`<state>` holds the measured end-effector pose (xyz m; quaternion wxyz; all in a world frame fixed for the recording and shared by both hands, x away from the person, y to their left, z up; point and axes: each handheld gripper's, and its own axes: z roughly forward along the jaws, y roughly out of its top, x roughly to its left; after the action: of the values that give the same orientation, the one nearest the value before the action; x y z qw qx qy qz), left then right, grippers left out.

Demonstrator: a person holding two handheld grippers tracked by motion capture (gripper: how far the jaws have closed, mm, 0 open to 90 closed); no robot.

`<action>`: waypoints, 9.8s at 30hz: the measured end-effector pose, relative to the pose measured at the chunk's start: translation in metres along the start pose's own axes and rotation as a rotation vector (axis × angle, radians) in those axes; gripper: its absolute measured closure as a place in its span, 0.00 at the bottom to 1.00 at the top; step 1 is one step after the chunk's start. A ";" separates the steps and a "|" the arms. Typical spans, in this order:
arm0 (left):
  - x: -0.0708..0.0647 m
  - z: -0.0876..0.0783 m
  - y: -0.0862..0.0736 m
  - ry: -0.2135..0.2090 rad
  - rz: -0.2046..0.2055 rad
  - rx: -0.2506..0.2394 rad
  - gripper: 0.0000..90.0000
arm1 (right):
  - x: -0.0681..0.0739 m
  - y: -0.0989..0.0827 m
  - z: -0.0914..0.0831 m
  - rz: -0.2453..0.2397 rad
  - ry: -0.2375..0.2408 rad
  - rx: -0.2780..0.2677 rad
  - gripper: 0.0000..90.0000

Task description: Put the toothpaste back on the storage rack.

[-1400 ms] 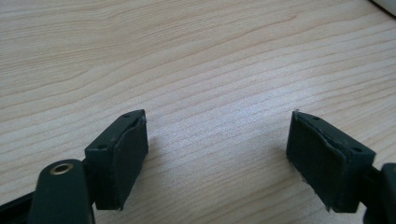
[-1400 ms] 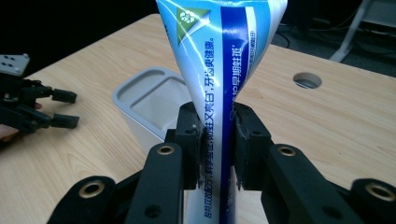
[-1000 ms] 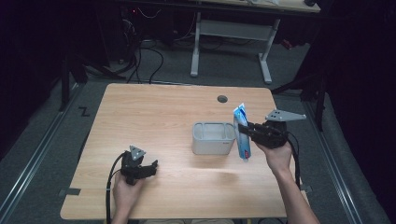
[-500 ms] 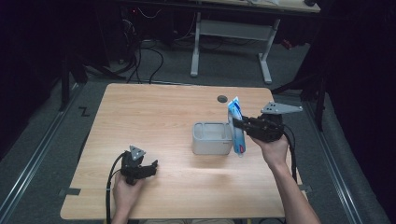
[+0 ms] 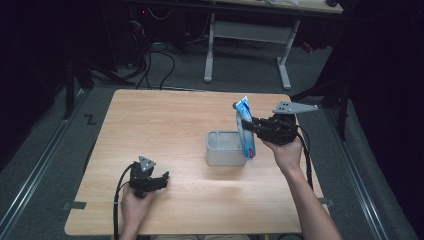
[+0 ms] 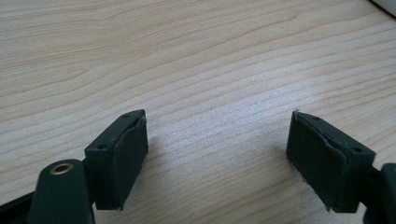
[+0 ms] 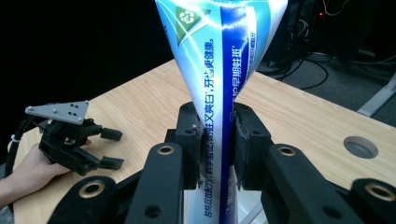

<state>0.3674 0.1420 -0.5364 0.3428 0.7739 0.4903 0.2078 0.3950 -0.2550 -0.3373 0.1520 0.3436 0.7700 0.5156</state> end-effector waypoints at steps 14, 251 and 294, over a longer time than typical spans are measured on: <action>0.000 0.000 0.000 0.000 0.000 0.000 0.23 | 0.000 0.014 0.012 0.001 -0.008 -0.016 0.83; 0.000 0.000 0.000 0.002 0.002 0.000 0.23 | -0.046 -0.086 -0.024 0.161 -0.224 -0.014 0.61; 0.000 0.000 0.000 0.002 0.002 0.000 0.23 | -0.056 -0.133 -0.044 0.262 -0.256 -0.017 0.61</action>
<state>0.3675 0.1417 -0.5365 0.3419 0.7742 0.4898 0.2090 0.3594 -0.3547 -0.4447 0.1831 0.5026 0.6888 0.4894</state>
